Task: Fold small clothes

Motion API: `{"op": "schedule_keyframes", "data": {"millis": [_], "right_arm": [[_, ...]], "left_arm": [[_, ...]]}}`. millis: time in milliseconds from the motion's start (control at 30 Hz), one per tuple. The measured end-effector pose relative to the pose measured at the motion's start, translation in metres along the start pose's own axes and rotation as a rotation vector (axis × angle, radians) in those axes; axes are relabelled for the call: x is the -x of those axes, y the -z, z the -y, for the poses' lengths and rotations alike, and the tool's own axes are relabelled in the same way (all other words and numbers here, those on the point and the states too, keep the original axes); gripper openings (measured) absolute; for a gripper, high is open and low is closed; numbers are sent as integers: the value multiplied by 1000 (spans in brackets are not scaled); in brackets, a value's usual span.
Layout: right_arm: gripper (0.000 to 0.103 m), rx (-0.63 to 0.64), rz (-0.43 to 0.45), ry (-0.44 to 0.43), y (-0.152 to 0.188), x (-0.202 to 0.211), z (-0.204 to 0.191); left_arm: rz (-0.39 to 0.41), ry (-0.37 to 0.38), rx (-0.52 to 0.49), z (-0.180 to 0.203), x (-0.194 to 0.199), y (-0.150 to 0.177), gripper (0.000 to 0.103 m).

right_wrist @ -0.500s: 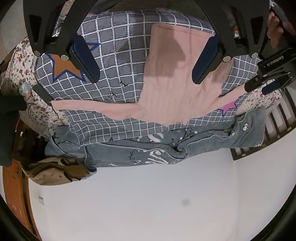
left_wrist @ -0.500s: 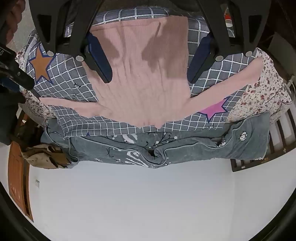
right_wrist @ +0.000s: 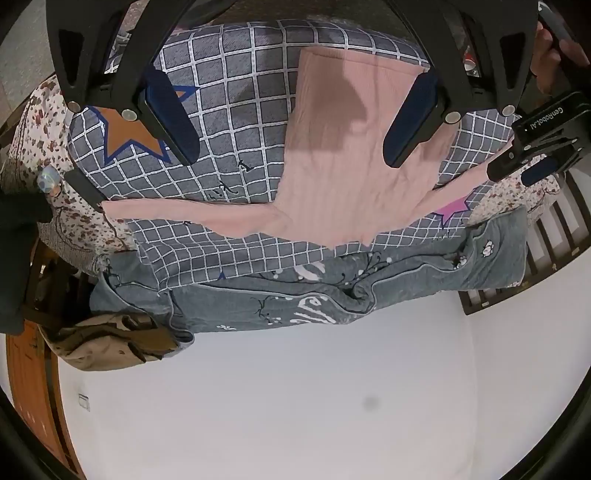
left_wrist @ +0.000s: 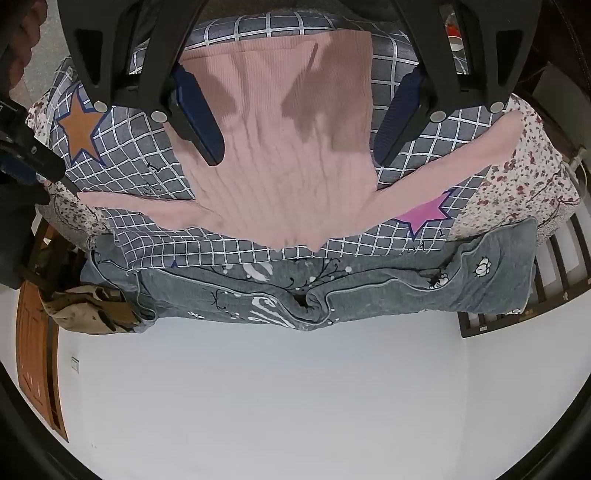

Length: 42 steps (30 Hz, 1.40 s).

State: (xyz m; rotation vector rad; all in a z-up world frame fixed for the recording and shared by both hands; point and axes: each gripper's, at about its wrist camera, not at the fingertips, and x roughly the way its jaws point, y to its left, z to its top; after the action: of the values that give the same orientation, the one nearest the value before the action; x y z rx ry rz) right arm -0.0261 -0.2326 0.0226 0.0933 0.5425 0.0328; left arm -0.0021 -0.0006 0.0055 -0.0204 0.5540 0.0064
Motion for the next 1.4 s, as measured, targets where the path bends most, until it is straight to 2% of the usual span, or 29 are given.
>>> {"op": "schedule_keyframes", "data": {"millis": [1400], "right_arm": [[98, 9, 17, 1, -3, 4, -5]], "left_arm": [[15, -7, 9, -7, 6, -8, 82]]}}
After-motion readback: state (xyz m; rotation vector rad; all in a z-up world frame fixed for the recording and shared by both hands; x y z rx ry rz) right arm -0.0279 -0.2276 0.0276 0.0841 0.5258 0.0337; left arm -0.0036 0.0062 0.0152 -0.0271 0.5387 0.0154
